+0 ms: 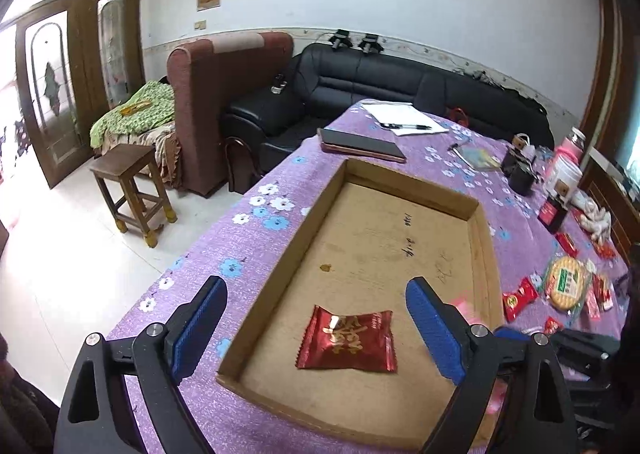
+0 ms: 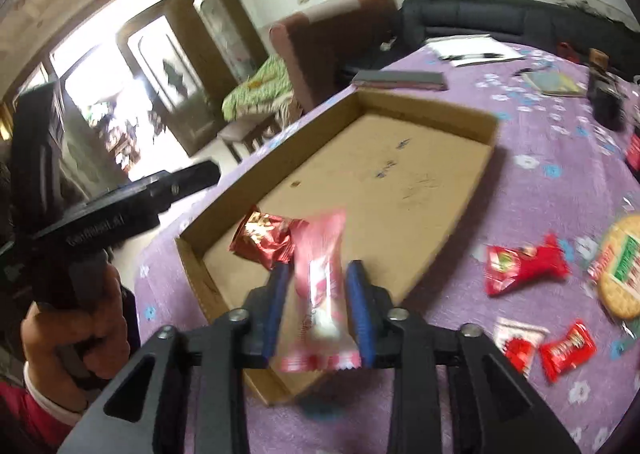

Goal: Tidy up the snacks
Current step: 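Lower the pink bar into the box and open the right tool, then grasp a red candy with the left tool while the right tool grasps a small red candy, then drop both red candies into the box by opening both tools, then grasp the white-and-red packet with the right tool while the left tool grasps the cracker pack, then place the cracker pack and white packet into the box, opening both tools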

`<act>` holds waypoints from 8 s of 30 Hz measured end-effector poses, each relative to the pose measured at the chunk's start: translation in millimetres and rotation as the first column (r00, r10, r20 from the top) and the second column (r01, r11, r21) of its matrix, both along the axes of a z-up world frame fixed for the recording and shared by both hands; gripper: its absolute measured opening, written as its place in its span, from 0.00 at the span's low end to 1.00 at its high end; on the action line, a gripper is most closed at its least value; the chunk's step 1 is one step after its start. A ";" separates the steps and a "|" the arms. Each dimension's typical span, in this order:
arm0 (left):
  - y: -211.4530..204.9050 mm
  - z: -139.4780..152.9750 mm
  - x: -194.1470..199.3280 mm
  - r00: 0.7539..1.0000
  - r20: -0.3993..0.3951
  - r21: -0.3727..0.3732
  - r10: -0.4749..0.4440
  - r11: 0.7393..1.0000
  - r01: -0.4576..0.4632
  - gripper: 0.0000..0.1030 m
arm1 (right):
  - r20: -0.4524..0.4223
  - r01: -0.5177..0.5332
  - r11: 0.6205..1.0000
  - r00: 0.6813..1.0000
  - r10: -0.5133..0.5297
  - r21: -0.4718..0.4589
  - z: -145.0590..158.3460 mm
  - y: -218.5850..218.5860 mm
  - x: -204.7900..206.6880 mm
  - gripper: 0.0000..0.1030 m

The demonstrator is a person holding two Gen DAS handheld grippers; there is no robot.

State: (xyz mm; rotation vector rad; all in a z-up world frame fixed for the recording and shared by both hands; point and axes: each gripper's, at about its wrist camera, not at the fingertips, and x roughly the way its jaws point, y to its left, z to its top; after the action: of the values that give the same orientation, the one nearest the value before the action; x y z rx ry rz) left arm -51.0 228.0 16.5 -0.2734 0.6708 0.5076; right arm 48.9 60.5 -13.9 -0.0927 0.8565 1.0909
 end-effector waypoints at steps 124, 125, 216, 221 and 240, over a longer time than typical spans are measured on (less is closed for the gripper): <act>-7.7 5.4 39.1 1.000 -0.002 0.045 -0.024 0.999 0.024 0.87 | 0.091 0.326 0.940 0.944 -0.317 -0.105 -14.6 -72.4 21.0 0.52; -12.4 5.3 41.8 0.999 -0.001 0.034 -0.035 0.999 0.035 0.87 | 0.075 0.335 0.935 0.942 -0.328 -0.113 -20.3 -78.5 23.7 0.52; -98.1 33.5 33.2 0.971 0.101 0.069 -0.216 0.975 0.209 0.78 | 0.028 0.296 0.951 0.954 -0.299 0.088 25.0 -125.8 -1.3 0.30; -63.9 31.6 15.1 0.982 0.114 0.054 -0.148 0.988 0.142 0.78 | 0.035 0.230 0.970 0.972 -0.234 0.076 30.1 -84.4 -4.6 0.31; -19.2 13.7 -0.2 0.991 0.115 -0.004 -0.076 0.997 0.076 0.78 | 0.056 0.135 0.990 0.989 -0.138 0.051 38.2 -14.2 -7.1 0.31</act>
State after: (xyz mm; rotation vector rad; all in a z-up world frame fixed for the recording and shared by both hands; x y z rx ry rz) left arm -51.2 208.8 30.3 -0.2814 0.5696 0.4132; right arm 41.8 46.3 24.3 -0.0266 0.7728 0.9743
